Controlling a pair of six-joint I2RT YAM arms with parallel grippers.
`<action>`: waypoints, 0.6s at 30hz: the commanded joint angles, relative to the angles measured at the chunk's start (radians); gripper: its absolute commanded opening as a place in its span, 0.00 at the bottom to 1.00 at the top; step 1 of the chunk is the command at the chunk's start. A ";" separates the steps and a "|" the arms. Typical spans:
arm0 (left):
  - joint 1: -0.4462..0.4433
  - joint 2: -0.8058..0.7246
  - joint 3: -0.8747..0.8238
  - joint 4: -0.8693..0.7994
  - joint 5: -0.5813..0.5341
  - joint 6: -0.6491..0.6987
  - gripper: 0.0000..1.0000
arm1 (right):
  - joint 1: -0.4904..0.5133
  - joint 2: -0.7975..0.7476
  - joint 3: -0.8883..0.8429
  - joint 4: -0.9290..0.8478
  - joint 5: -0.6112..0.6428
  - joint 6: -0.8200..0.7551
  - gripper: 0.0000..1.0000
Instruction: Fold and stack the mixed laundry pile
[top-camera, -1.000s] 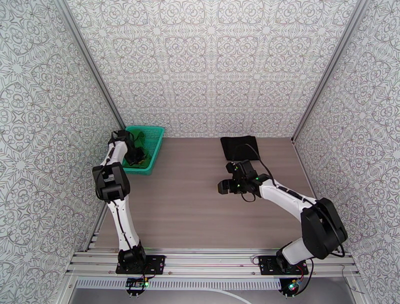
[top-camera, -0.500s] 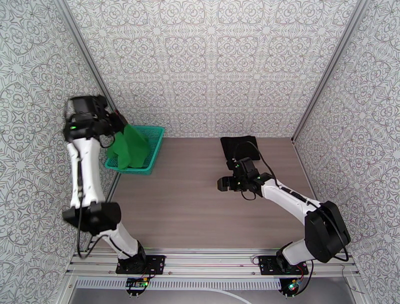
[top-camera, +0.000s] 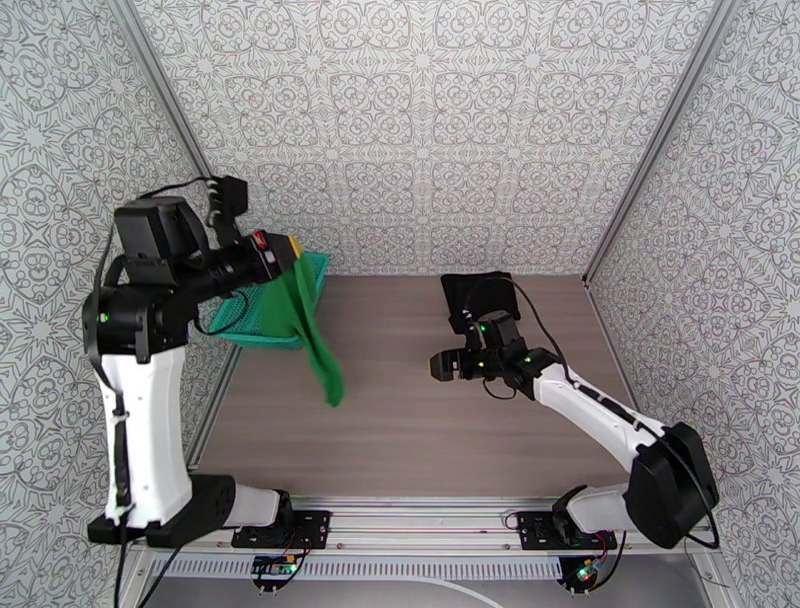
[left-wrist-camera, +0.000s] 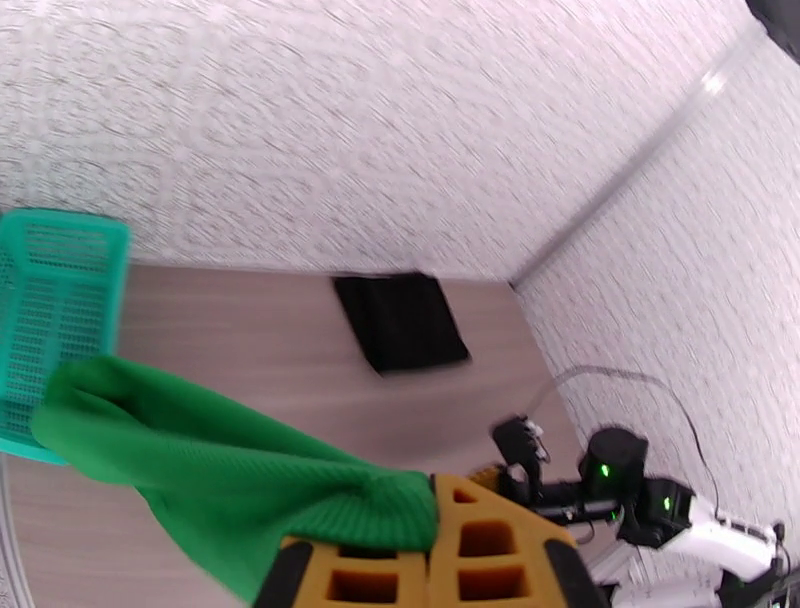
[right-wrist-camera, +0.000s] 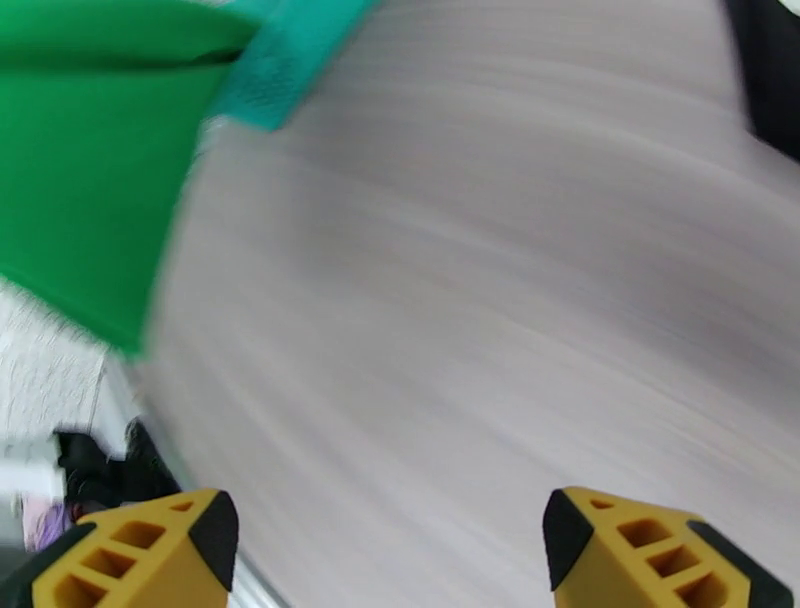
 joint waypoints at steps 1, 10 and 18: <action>-0.054 -0.004 -0.035 0.037 -0.102 -0.022 0.00 | 0.123 -0.048 0.080 -0.047 -0.081 -0.099 0.89; -0.108 0.002 -0.063 0.087 -0.178 -0.049 0.00 | 0.439 0.031 0.108 0.082 0.276 -0.072 0.99; -0.110 -0.013 -0.053 0.080 -0.190 -0.049 0.00 | 0.465 0.295 0.159 0.406 0.503 -0.117 0.99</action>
